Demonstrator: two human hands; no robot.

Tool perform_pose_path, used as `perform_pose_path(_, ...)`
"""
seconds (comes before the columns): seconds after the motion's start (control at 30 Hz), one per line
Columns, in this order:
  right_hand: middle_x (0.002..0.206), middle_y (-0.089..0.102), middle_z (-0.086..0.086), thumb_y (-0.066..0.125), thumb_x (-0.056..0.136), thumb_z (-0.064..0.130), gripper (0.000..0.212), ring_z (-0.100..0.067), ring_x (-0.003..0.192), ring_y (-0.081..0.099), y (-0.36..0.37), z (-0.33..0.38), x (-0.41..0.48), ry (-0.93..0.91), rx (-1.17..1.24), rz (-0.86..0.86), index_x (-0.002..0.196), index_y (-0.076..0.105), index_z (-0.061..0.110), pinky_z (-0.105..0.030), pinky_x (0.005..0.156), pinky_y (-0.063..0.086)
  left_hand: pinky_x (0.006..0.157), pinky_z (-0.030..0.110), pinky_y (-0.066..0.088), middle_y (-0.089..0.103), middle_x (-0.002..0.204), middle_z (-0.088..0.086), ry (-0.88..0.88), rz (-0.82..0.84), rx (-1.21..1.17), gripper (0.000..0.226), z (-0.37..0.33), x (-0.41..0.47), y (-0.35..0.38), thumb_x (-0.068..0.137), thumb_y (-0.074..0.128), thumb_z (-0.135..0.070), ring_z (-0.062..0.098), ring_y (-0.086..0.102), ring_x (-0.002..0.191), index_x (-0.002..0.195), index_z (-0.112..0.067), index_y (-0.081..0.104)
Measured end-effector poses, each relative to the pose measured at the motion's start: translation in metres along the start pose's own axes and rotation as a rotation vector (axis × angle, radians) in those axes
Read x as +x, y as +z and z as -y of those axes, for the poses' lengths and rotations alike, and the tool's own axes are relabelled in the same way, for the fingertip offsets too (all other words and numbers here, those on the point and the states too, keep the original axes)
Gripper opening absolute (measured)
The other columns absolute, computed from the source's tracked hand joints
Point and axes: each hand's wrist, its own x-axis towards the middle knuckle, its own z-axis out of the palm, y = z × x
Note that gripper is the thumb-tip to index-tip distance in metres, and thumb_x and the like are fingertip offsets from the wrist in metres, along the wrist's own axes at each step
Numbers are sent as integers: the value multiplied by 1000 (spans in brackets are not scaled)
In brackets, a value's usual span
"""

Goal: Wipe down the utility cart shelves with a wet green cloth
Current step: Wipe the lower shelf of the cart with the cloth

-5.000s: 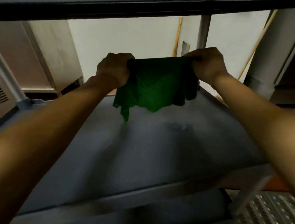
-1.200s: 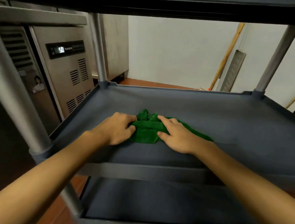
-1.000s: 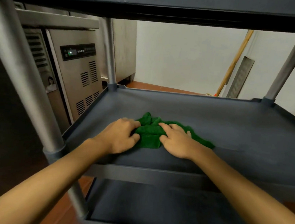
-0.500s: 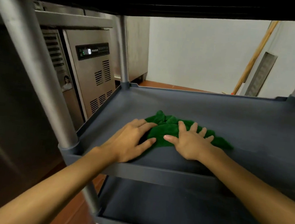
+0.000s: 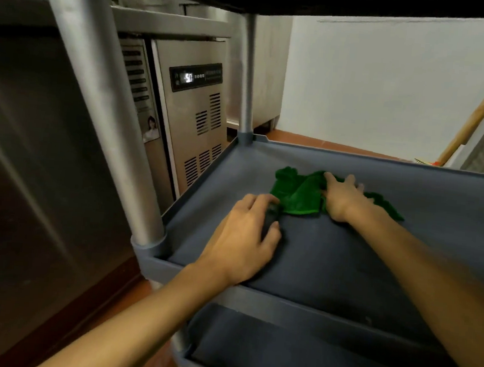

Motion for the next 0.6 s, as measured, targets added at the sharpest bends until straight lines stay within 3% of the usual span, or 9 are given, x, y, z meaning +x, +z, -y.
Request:
perform_pose_path(0.3,162,-5,-22,54,96,10,80,-52,146,0,1,30,61,-45,1,24,155,5,34,-68,115,14,95,37,48,57,122,-2,40,-80,-104,31,-5,-5,-8,98,53,-30,13,57,111,127,-21,54)
perform_pose_path(0.5,156,27,-21,57,93,16,78,-47,145,15,-2,47,93,-165,3,26,155,12,28,-62,117,17,87,36,49,59,112,-6,99,-190,-82,21,12,-31,-31,98,54,-26,14,59,104,117,-19,61)
perform_pose_path(0.6,145,45,-21,59,90,21,60,-46,135,37,-2,56,104,-257,32,-37,146,37,26,-59,112,31,86,36,49,58,109,-5,59,-205,-63,22,16,-35,-28,98,54,-29,15,58,103,115,-18,61)
